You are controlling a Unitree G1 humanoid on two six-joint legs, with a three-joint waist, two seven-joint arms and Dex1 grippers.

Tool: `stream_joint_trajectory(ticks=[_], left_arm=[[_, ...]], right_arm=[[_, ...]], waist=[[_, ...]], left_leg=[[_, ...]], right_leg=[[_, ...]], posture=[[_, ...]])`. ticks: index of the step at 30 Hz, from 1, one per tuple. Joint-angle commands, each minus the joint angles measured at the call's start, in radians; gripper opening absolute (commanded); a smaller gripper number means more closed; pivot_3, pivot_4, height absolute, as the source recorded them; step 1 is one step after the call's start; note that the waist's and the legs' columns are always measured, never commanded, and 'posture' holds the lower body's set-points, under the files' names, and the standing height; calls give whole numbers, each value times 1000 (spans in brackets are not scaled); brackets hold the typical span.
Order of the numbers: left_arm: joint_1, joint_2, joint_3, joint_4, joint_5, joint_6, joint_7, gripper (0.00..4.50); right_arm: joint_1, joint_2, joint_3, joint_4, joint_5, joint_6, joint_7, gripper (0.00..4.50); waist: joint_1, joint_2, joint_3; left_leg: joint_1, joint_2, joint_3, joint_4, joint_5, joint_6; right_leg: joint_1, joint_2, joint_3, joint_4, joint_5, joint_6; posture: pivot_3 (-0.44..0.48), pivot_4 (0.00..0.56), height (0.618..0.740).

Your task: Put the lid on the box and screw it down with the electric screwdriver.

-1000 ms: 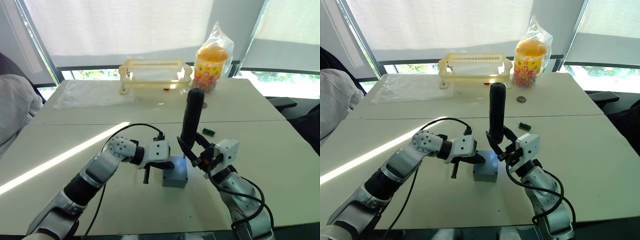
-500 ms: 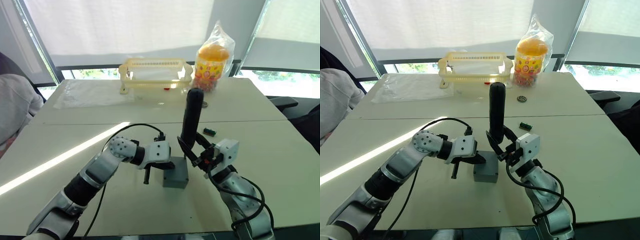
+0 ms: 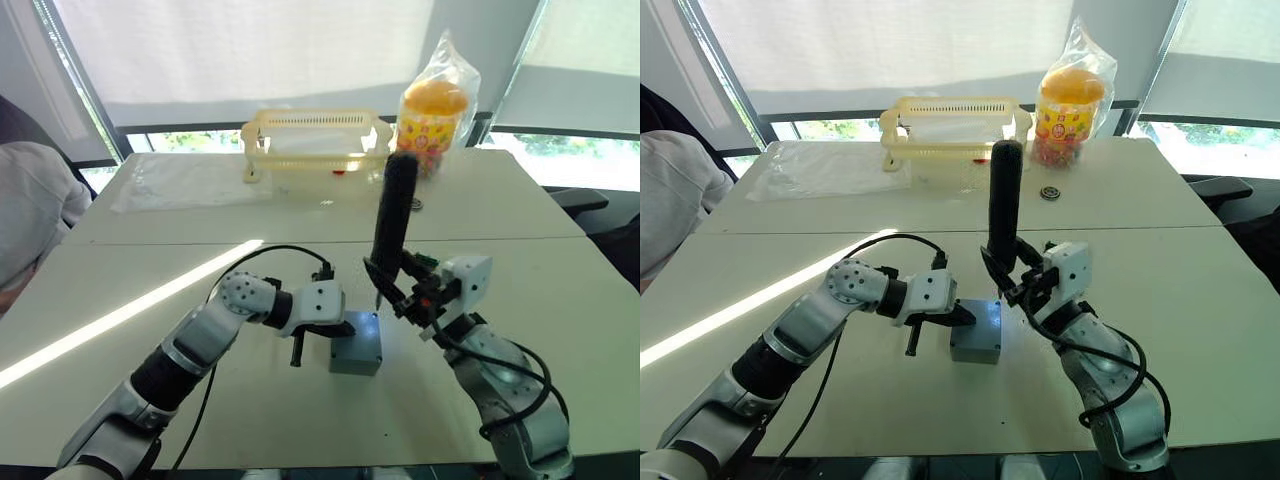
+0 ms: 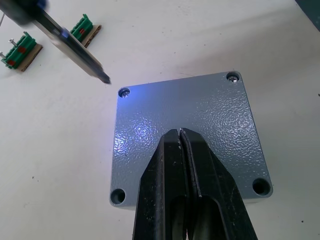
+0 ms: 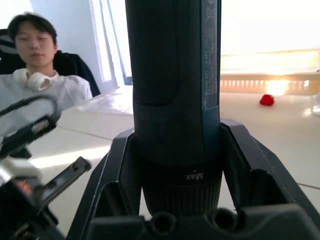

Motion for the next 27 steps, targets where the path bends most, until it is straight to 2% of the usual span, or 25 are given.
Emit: stream_joint_trajectory(ticks=[1, 4, 9, 12, 14, 17, 19, 21, 24, 27], left_arm=[[38, 22, -55, 71, 46, 20, -11, 0], [30, 17, -48, 86, 44, 11, -9, 0], [0, -40, 44, 83, -42, 76, 24, 0], [-55, -91, 166, 39, -171, 175, 43, 0], [-97, -61, 206, -14, -227, 213, -1, 0], [-144, -25, 221, -41, -253, 226, -24, 0], [-161, -20, 223, -44, -262, 232, -19, 0], [-168, -24, 229, -40, -269, 216, -16, 0], [-143, -44, 215, -46, -277, 190, -12, 0], [-114, -65, 190, -64, -281, 180, -6, 0]], right_arm=[[-127, -20, -123, -154, 254, 121, -83, 1789], [-203, -55, -210, -146, 487, 217, -167, 1789], [-260, -188, -352, 0, 790, 324, -351, 1789], [-271, -367, -405, 101, 967, 418, -411, 1789], [-280, -535, -445, 224, 1124, 498, -440, 1789], [-257, -752, -450, 367, 1162, 622, -399, 1789], [-236, -824, -449, 423, 1156, 665, -366, 1789], [-212, -896, -425, 549, 1126, 746, -363, 1789], [-199, -968, -381, 712, 1081, 859, -311, 1789], [-239, -972, -346, 823, 1076, 942, -293, 1789]], waist=[[-1, 1, 1], [-2, 1, 1], [0, 1, 4], [-2, 5, 15], [-3, 7, 27], [-2, 6, 33], [-2, 6, 33], [-3, 6, 33], [-3, 5, 33], [-5, 7, 34]], left_leg=[[0, 0, 0, 0, 0, 0], [-2, 1, -1, 0, 0, 0], [-3, 1, -2, 1, 0, 0], [-7, 0, -2, 4, 0, 1], [-15, 0, -1, 8, 1, 1], [-24, -3, 2, 10, 1, 2], [-24, -3, 2, 9, -1, 4], [-24, -3, 3, 9, -3, 8], [-24, -3, 4, 11, -3, 9], [-24, -3, 7, 15, -3, 9]], right_leg=[[0, 1, 0, 0, 0, 0], [-2, 2, 0, 1, 0, 1], [-1, 4, -1, 2, 0, 1], [-4, 3, -1, 2, 0, 0], [-11, 4, 0, 5, 2, 3], [-22, 5, 0, 13, 5, 11], [-23, 5, -1, 13, 4, 12], [-23, 6, -1, 13, 3, 13], [-23, 6, 0, 12, 3, 14], [-22, 5, 2, 13, 3, 14]], posture=[[0, 150, 740], [0, 150, 740], [0, 150, 740], [0, 150, 740], [0, 150, 740], [0, 150, 740], [0, 150, 740], [0, 150, 740], [0, 150, 740], [0, 150, 740]])
